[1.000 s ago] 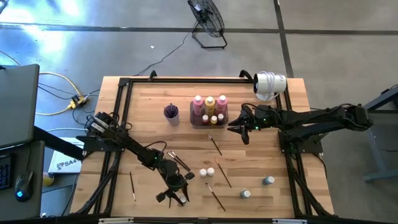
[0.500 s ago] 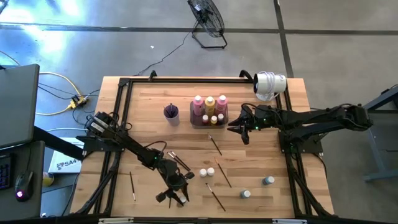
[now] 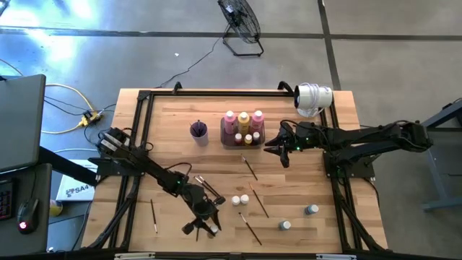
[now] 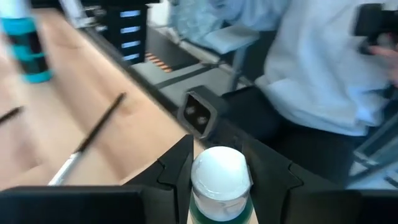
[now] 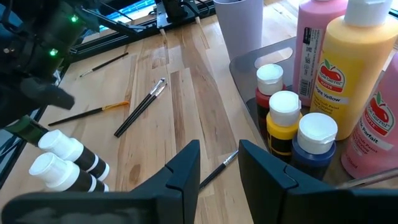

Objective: Pick & Place Paint Supplies
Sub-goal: Put the small green paint bottle into the gray bin

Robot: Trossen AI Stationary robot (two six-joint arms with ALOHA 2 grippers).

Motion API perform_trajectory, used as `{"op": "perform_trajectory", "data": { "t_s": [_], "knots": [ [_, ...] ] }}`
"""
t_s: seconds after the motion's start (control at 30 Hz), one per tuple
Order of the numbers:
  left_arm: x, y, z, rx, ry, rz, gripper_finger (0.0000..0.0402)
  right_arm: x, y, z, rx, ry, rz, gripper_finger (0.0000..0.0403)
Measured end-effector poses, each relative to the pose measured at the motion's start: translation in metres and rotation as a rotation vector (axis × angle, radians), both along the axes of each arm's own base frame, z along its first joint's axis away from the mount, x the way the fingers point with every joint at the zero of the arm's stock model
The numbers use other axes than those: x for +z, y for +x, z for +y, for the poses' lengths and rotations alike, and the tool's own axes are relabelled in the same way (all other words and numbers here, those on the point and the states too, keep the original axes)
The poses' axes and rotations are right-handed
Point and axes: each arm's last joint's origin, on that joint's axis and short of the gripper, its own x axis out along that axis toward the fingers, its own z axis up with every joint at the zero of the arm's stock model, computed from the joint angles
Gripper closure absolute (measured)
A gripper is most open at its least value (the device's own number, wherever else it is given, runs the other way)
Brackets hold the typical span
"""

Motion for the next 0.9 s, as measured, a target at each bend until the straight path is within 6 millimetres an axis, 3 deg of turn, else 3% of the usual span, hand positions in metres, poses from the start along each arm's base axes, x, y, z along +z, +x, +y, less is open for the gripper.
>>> {"op": "perform_trajectory", "data": {
  "t_s": [0.2, 0.5, 0.9],
  "knots": [
    [0.01, -0.005, 0.008, 0.166, 0.086, 0.042, 0.0282, 0.0, 0.0, 0.0, 0.004, 0.002, 0.0, 0.0302],
    [0.04, -0.015, 0.018, 0.297, 0.112, 0.004, 0.0281, -0.001, 0.0, 0.0, 0.004, 0.002, 0.006, 0.0302],
    [0.08, -0.031, 0.04, 0.677, 0.233, -0.125, 0.0286, -0.001, 0.0, 0.001, 0.03, 0.014, 0.005, 0.0302]
  ]
}}
